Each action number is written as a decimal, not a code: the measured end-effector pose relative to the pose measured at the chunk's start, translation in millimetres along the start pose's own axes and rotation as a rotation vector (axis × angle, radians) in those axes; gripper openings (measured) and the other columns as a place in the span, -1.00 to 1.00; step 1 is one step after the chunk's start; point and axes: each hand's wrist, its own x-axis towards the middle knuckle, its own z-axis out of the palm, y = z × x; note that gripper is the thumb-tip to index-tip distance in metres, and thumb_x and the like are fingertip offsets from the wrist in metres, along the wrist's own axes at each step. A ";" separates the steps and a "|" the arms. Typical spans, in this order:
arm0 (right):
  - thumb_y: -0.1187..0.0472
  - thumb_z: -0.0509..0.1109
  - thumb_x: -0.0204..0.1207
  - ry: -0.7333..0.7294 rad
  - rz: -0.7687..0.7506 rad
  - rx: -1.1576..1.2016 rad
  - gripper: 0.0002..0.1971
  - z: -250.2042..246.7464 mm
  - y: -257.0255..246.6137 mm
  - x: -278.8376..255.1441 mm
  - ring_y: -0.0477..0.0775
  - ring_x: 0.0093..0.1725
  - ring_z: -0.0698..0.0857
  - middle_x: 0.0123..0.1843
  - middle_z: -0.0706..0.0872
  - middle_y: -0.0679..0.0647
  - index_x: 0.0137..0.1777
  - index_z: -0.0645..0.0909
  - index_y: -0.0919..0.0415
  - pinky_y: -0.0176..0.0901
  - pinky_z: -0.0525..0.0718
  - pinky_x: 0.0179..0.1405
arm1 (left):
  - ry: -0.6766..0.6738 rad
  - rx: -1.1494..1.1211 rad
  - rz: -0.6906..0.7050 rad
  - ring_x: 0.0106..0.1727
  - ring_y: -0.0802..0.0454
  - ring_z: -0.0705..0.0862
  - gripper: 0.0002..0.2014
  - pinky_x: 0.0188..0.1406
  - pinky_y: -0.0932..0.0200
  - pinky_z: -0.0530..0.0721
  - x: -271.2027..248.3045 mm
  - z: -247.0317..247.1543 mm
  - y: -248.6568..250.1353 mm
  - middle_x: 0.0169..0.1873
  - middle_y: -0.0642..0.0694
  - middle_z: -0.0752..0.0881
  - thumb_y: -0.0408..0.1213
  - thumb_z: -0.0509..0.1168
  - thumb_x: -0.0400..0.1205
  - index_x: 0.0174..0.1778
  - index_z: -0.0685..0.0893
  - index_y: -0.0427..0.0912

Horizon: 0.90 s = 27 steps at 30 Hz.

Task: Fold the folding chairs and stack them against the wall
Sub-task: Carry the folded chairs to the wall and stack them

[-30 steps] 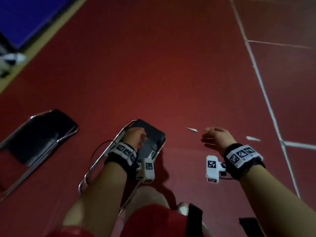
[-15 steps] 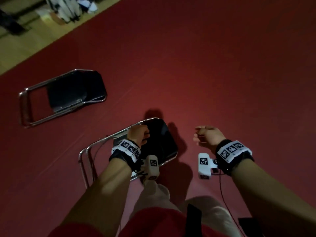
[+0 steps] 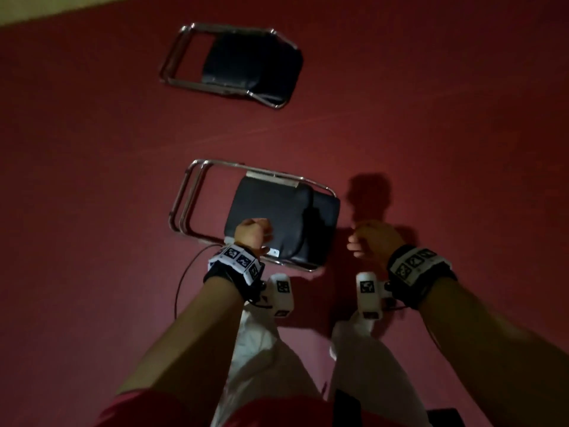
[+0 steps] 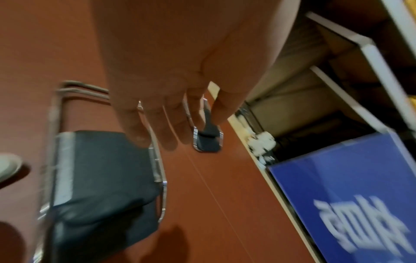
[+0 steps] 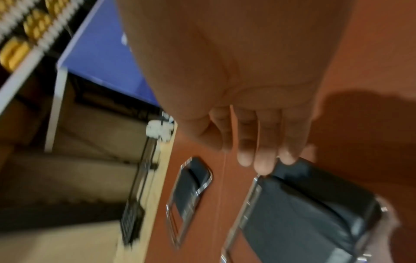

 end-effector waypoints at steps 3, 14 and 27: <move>0.30 0.15 0.73 -0.040 0.034 -0.031 -0.83 -12.9 15.0 23.4 0.14 -0.34 0.73 -0.31 0.70 0.16 -0.01 0.57 0.17 -0.18 0.64 -0.42 | 0.052 -0.071 -0.072 -0.22 0.00 0.65 -0.84 -0.09 0.11 0.49 -1.0 8.1 -41.1 -0.24 -0.07 0.68 -0.34 0.20 0.74 -0.15 0.58 -0.09; 0.41 0.23 0.64 -0.041 0.069 -0.100 -0.82 21.6 136.9 179.5 0.11 -0.27 0.69 -0.23 0.68 0.14 -0.03 0.58 0.12 -0.07 0.62 -0.16 | 0.136 -0.070 -0.240 -0.02 -0.09 0.69 -0.82 0.13 -0.02 0.57 118.5 26.0 -207.0 -0.02 -0.14 0.71 -0.35 0.18 0.76 -0.11 0.62 -0.09; 0.44 0.30 0.59 0.081 0.084 0.056 -0.69 50.4 319.9 395.1 0.09 -0.20 0.69 -0.14 0.68 0.15 0.26 0.52 0.14 0.08 0.72 -0.03 | 0.066 0.007 -0.268 -0.04 -0.13 0.68 -0.89 0.02 -0.04 0.60 330.1 54.3 -400.1 -0.15 -0.14 0.70 -0.42 0.22 0.73 0.00 0.64 -0.18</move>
